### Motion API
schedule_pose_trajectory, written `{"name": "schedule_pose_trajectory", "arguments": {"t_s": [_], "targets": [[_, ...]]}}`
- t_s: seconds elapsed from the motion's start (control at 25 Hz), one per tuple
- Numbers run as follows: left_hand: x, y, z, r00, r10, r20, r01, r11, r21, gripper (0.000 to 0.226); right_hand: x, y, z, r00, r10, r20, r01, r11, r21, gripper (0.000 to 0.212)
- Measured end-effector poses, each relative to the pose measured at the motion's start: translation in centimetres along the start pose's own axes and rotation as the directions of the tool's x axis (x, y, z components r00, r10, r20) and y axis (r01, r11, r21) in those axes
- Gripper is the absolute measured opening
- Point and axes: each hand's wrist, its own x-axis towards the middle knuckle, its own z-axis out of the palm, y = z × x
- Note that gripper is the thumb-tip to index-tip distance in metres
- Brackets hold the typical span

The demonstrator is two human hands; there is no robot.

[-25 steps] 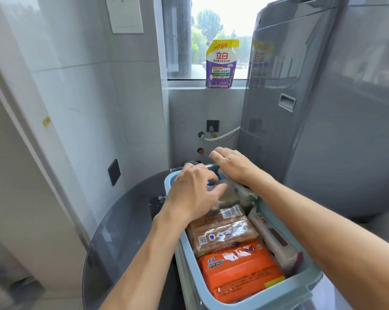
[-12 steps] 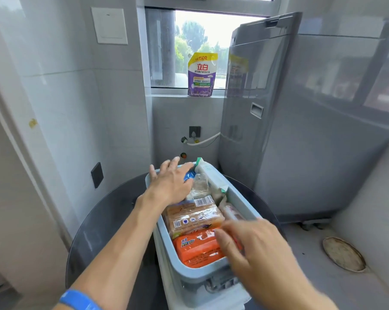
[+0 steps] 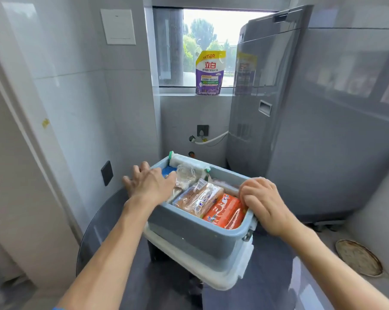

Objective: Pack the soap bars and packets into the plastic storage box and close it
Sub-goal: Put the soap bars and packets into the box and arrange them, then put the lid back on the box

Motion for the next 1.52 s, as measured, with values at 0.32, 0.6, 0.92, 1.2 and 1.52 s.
{"name": "schedule_pose_trajectory", "arguments": {"t_s": [0.32, 0.6, 0.92, 1.2, 1.52], "targets": [[-1.5, -4.5, 1.4, 0.966, -0.247, -0.077, 0.129, 0.718, -0.684, 0.051, 2.4, 2.0, 0.3, 0.765, 0.644, 0.011, -0.538, 0.63, 0.56, 0.052], [-2.5, -3.6, 1.5, 0.92, -0.146, 0.365, 0.341, -0.163, -0.926, 0.028, 0.1, -1.5, 2.7, 0.57, 0.776, 0.27, -0.528, 0.094, 0.844, 0.019], [-3.3, -7.6, -0.9, 0.935, -0.221, 0.278, 0.217, -0.266, -0.939, 0.063, 4.2, -4.2, 1.0, 0.73, 0.663, 0.166, -0.393, 0.208, 0.896, 0.029], [-4.5, -10.2, -0.9, 0.906, -0.304, 0.295, 0.332, 0.077, -0.94, 0.039, 5.2, -5.5, 4.7, 0.633, 0.71, 0.309, -0.484, 0.051, 0.874, 0.025], [-8.3, 1.5, -0.6, 0.783, 0.518, -0.344, -0.594, 0.787, -0.166, 0.039, 2.7, -0.3, 4.4, 0.567, 0.758, 0.322, -0.646, 0.166, 0.745, 0.034]]}}
